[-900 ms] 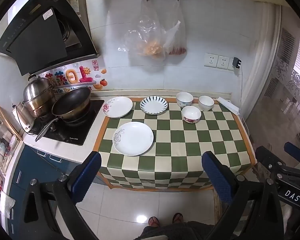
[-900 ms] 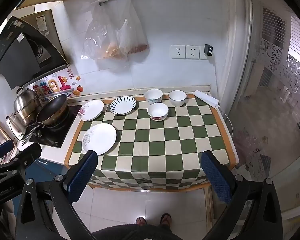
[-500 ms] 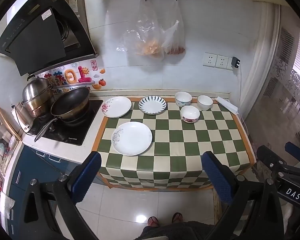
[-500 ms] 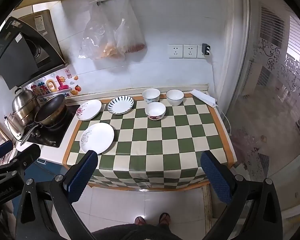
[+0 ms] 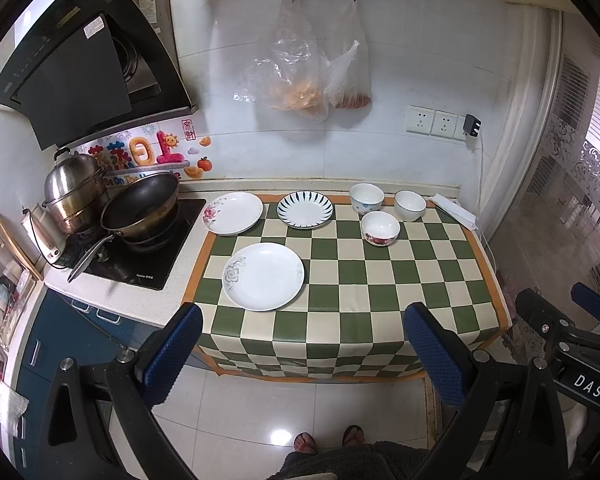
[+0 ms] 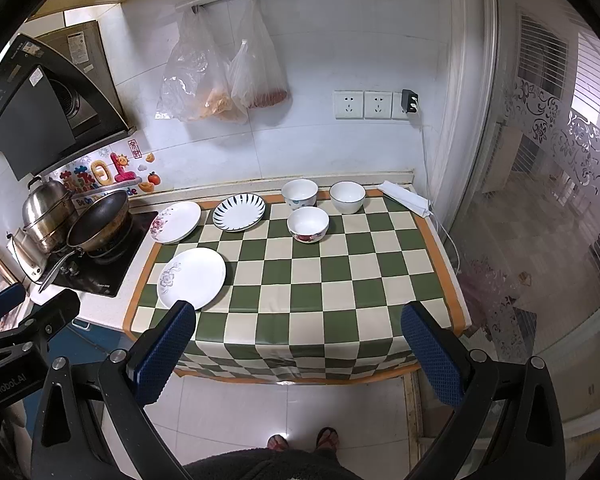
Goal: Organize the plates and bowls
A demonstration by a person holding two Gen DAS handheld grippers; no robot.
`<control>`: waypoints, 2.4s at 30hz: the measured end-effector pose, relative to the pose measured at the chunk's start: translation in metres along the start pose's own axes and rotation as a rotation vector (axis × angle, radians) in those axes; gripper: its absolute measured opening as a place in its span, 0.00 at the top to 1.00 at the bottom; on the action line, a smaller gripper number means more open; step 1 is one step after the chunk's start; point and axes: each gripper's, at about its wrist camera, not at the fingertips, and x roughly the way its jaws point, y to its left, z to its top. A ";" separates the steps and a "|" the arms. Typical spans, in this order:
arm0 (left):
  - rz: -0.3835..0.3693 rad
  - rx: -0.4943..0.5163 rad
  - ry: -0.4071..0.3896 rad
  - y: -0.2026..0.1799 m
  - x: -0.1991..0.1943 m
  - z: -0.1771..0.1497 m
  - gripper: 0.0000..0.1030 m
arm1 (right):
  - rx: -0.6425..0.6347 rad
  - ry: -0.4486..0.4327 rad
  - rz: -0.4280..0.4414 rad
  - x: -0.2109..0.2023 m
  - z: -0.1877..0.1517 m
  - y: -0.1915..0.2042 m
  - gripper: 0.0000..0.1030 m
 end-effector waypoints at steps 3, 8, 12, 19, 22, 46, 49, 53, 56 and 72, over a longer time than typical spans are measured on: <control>0.002 0.001 -0.002 -0.001 0.000 0.000 0.00 | 0.000 -0.001 0.000 -0.001 0.001 0.001 0.00; -0.001 0.000 -0.001 -0.002 0.001 0.000 0.00 | -0.001 0.000 0.000 0.000 0.002 0.000 0.00; -0.003 -0.003 -0.001 -0.005 0.002 0.000 0.00 | -0.003 -0.002 -0.003 0.000 0.003 0.001 0.00; -0.007 -0.001 -0.004 -0.007 0.004 0.000 0.00 | -0.007 -0.013 -0.010 -0.002 0.003 0.005 0.00; -0.010 -0.005 -0.005 -0.003 0.004 0.001 0.00 | -0.004 -0.016 -0.011 -0.002 0.004 0.005 0.00; -0.017 -0.006 -0.002 -0.001 0.006 0.004 0.00 | -0.002 -0.018 -0.010 0.000 0.006 0.004 0.00; -0.017 -0.005 -0.003 -0.001 0.007 0.006 0.00 | -0.001 -0.018 -0.010 0.000 0.006 0.004 0.00; -0.016 -0.004 -0.006 -0.001 0.009 0.010 0.00 | -0.002 -0.023 -0.011 0.003 0.011 0.006 0.00; -0.017 -0.002 -0.007 0.000 0.011 0.015 0.00 | 0.000 -0.024 -0.011 0.006 0.018 0.009 0.00; -0.012 -0.015 -0.016 0.001 0.023 0.023 0.00 | 0.009 -0.018 -0.001 0.018 0.023 0.008 0.00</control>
